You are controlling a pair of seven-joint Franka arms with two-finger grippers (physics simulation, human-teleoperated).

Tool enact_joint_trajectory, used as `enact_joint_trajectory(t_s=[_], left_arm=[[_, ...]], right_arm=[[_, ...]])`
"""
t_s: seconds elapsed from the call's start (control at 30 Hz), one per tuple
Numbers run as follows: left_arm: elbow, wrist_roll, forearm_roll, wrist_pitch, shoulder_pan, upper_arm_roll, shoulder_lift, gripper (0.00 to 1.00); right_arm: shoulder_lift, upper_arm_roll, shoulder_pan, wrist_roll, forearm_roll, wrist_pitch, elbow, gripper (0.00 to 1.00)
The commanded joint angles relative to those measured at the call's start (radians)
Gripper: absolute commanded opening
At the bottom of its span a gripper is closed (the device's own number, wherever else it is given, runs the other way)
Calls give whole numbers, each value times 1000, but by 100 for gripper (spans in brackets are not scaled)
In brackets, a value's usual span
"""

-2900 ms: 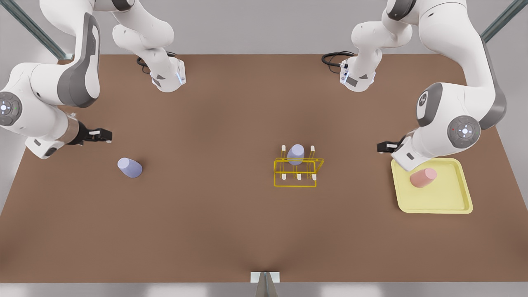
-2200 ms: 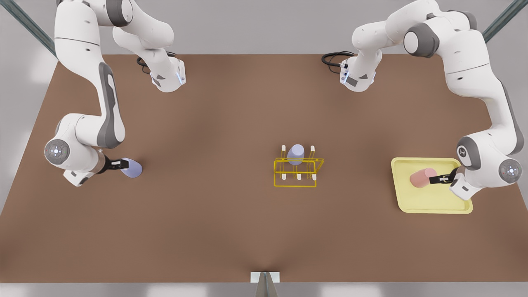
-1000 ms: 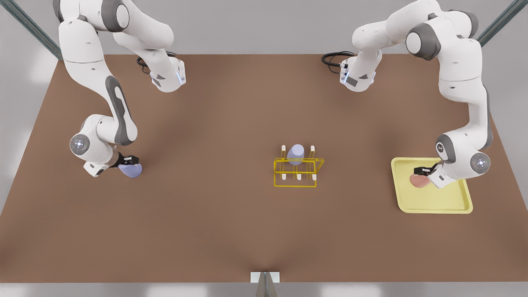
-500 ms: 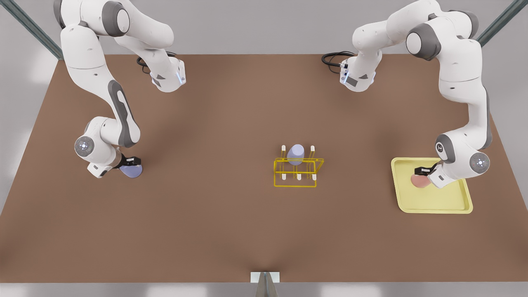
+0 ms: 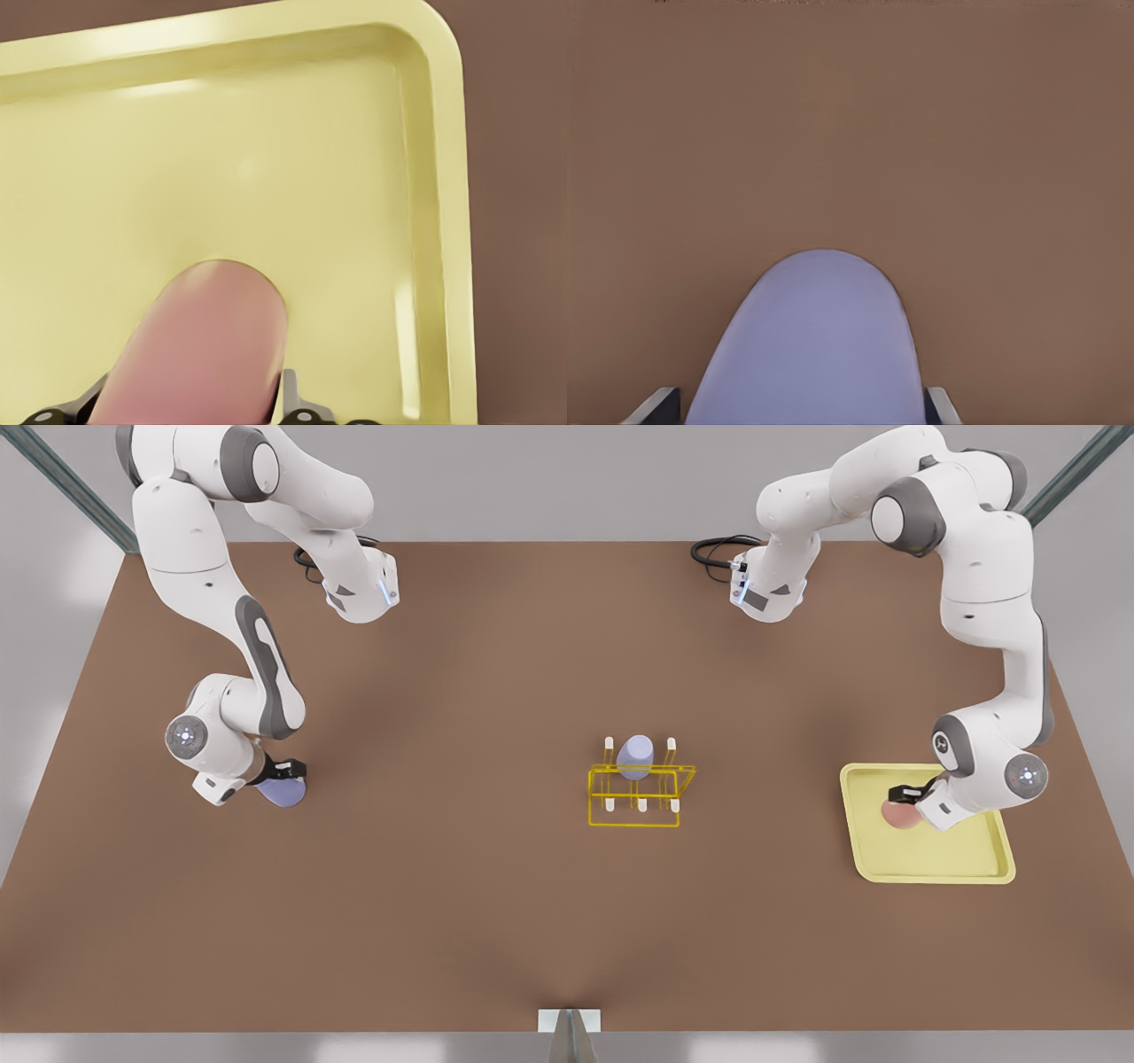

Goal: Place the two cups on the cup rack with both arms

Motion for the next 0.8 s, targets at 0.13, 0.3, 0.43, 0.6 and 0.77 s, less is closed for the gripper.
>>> enact_joint_trajectory(t_s=[0.13, 0.3, 0.43, 0.6, 0.77], left_arm=[[0, -2, 0, 7, 3, 0, 0, 89], [0, -5, 0, 4, 1, 0, 0, 86], [0, -5, 0, -2, -2, -1, -2, 86], [7, -8, -5, -30, -4, -1, -8, 86], [7, -9, -5, -47, -4, -3, -10, 83]], right_arm=[[-1, 0, -8, -35, 5, 11, -2, 100], [2, 0, -8, -35, 5, 11, -2, 100], [7, 0, -10, -35, 4, 13, 0, 100], [5, 0, -10, -35, 4, 13, 0, 94], [8, 0, -8, -35, 4, 11, 4, 84]])
